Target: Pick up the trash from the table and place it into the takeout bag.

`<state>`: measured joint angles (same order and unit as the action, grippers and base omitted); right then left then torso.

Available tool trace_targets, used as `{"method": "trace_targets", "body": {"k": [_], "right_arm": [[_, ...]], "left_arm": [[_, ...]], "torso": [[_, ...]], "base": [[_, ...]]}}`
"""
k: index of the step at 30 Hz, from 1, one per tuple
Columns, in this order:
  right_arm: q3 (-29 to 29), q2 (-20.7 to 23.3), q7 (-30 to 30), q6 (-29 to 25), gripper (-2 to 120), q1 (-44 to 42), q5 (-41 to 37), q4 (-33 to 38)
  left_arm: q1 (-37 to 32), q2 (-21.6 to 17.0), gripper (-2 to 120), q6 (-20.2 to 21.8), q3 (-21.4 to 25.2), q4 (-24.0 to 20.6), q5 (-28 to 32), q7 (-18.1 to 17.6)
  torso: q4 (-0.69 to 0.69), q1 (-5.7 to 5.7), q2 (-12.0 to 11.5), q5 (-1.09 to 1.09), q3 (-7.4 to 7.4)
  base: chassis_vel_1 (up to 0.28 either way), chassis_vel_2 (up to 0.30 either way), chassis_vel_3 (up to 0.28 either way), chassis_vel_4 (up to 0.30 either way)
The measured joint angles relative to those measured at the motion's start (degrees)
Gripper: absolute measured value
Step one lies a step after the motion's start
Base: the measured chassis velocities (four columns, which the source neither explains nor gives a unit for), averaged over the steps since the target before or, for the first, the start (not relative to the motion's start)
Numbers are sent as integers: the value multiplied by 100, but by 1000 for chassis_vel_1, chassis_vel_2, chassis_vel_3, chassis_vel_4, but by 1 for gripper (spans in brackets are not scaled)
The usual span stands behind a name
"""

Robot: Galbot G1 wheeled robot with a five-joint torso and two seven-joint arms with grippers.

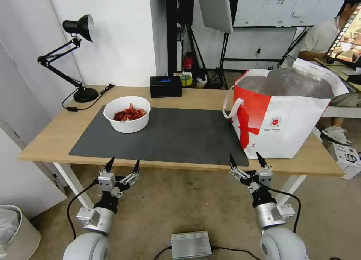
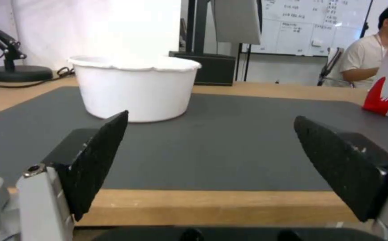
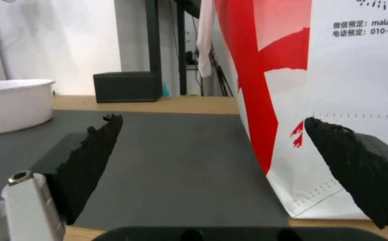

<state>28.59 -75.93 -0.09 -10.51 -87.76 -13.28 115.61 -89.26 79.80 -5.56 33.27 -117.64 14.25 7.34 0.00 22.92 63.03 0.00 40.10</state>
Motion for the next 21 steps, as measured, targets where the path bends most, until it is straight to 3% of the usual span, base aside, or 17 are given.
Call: {"method": "trace_targets", "body": {"k": [12, 21], "right_arm": [[1, 6, -9, -3, 100, 11, 5, 2], [3, 6, -10, -5, 100, 14, 5, 5]], "left_arm": [[194, -142, 100, 164, -54, -30, 56, -39], [580, -496, 100, 498, -158, -66, 387, -174]], "torso": [[0, 0, 0, 0, 0], [0, 0, 0, 0, 0]], "base": [[0, 0, 0, 0], [0, 0, 0, 0]]}}
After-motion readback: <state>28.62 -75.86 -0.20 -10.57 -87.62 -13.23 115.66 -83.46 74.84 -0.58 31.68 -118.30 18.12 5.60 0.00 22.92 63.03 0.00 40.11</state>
